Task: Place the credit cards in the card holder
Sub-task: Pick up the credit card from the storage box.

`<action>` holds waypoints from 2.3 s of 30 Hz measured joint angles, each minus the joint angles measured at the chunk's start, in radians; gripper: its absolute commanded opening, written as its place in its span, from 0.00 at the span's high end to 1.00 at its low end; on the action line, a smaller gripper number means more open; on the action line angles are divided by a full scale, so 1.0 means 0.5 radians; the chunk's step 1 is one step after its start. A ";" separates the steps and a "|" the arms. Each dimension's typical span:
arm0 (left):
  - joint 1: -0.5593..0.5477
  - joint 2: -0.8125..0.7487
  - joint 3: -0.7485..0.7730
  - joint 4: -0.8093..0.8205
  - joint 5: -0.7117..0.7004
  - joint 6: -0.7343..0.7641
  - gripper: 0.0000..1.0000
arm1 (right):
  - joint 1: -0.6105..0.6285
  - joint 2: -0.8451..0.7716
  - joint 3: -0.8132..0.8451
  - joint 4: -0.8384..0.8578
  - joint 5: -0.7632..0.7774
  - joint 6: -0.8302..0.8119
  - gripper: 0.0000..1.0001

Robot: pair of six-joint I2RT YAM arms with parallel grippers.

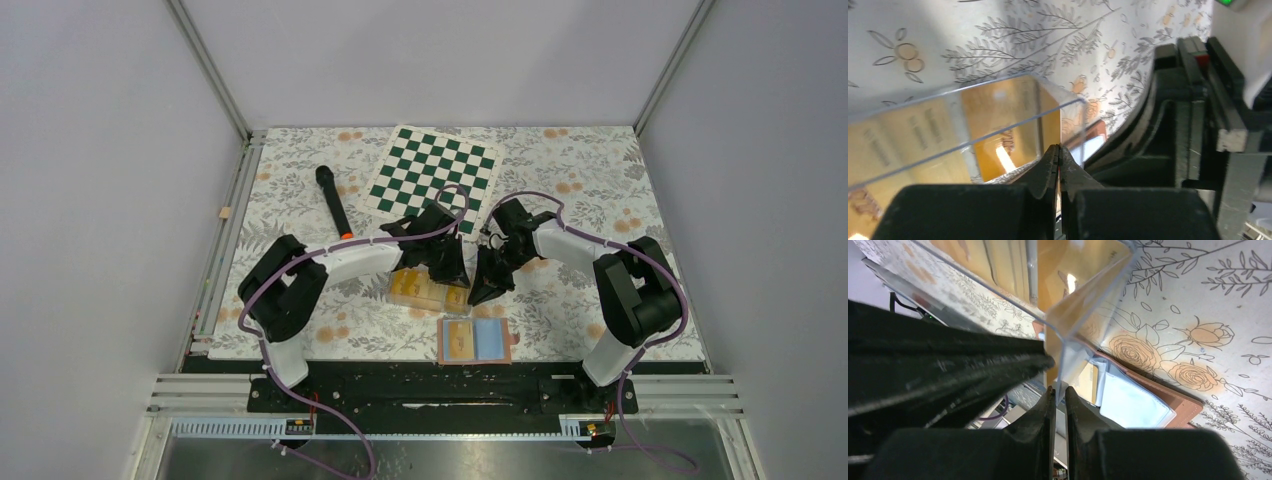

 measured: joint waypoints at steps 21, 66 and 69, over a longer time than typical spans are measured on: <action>-0.021 0.019 0.005 0.009 0.034 0.014 1.00 | 0.014 0.002 0.018 0.005 0.016 -0.046 1.00; 0.058 -0.267 -0.102 -0.208 -0.111 0.065 1.00 | 0.017 -0.132 0.035 0.005 0.101 -0.069 0.31; 0.060 -0.503 -0.072 -0.314 -0.217 0.099 1.00 | 0.017 -0.333 0.068 0.000 0.130 -0.069 0.22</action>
